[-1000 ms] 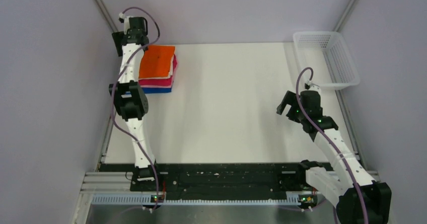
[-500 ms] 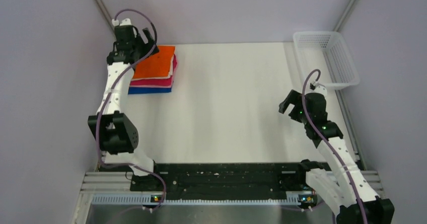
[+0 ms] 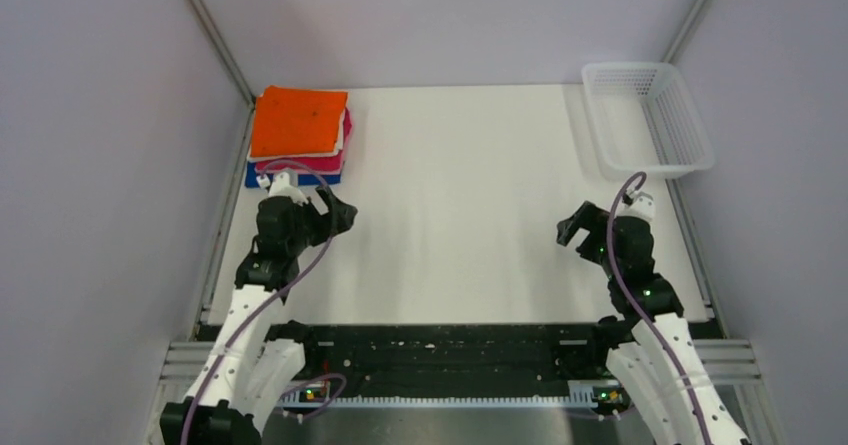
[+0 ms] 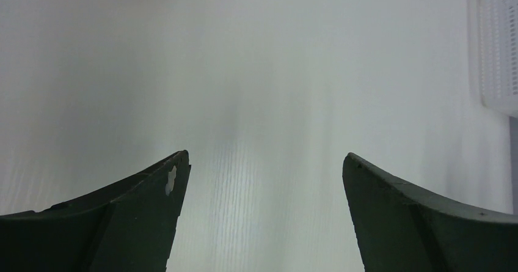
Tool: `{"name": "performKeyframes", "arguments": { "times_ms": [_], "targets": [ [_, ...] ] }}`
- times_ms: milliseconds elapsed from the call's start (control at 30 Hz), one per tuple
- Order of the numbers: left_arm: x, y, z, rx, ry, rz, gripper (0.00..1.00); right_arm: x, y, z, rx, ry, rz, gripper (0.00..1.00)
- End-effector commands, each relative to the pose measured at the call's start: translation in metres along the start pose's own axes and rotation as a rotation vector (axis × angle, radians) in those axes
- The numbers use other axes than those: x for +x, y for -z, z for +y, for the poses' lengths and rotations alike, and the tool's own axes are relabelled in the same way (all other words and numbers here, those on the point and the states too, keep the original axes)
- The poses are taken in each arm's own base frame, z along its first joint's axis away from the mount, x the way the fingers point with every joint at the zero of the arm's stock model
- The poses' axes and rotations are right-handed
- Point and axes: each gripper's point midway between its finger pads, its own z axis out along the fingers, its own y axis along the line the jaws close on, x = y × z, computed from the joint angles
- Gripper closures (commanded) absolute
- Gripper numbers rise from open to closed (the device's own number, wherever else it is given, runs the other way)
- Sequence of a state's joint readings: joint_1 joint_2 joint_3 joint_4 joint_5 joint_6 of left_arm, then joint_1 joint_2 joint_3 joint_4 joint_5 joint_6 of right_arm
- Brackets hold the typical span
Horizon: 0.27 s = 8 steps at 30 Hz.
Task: Fold and stack the t-shirts
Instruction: Reset both arms
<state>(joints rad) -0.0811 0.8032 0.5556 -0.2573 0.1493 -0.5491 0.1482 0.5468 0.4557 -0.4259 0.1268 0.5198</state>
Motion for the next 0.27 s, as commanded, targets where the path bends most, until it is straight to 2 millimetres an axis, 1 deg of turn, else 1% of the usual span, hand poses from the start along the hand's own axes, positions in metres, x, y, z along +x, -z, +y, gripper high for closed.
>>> {"name": "performKeyframes", "arguments": {
  "times_ms": [0, 100, 233],
  "targets": [
    [-0.036, 0.015, -0.019, 0.062, 0.005, -0.163, 0.01, -0.015, 0.005, 0.011, -0.066, -0.025, -0.088, 0.01],
    [-0.034, 0.013, -0.015, 0.040, 0.009, -0.148, 0.01, -0.014, 0.008, 0.009, -0.069, -0.010, -0.093, 0.01],
    [-0.029, 0.007, -0.007, -0.002, 0.017, -0.117, 0.01, -0.014, 0.006, 0.006, -0.047, -0.028, -0.094, 0.01]
  ]
}}
